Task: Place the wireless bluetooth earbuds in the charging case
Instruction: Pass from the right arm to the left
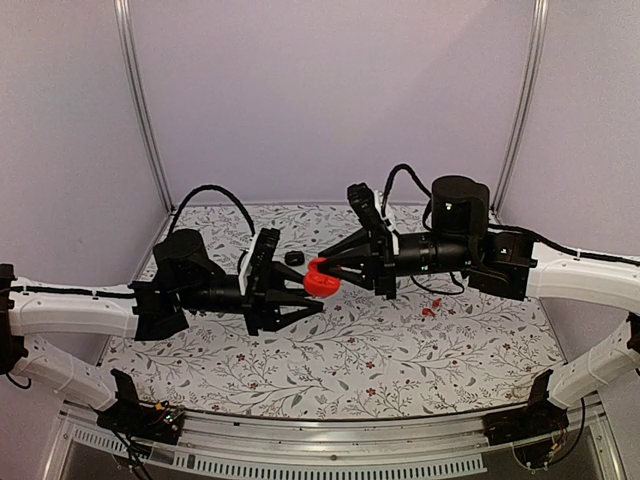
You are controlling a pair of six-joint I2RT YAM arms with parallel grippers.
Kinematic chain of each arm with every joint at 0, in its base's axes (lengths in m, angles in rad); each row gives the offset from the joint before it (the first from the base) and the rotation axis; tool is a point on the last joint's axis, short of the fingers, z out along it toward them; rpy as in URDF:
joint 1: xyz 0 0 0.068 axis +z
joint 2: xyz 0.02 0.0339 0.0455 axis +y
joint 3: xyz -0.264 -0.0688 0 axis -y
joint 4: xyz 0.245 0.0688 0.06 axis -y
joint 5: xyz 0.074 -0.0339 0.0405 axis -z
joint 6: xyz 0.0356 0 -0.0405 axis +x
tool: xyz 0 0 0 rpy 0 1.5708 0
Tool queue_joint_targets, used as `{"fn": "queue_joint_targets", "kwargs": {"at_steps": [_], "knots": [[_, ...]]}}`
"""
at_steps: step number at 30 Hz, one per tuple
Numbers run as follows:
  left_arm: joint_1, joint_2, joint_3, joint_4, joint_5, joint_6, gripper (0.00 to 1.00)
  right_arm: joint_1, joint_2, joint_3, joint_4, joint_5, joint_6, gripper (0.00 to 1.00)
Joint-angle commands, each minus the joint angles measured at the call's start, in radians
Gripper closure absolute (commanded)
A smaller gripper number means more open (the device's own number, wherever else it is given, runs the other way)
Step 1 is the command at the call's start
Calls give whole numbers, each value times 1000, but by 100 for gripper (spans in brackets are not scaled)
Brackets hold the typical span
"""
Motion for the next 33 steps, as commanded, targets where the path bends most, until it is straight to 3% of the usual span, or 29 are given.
{"fn": "queue_joint_targets", "kwargs": {"at_steps": [1, 15, 23, 33], "knots": [[-13, 1, 26, 25, -4, 10, 65, 14, 2, -3, -21, 17, -24, 100], [-15, 1, 30, 28, -10, 6, 64, 24, 18, 5, -28, 25, -35, 100], [-15, 20, 29, 58, -9, -9, 72, 27, 17, 1, -21, 34, -29, 100], [-14, 26, 19, 61, -17, -7, 72, 26, 3, -2, -6, 37, -14, 100]]}}
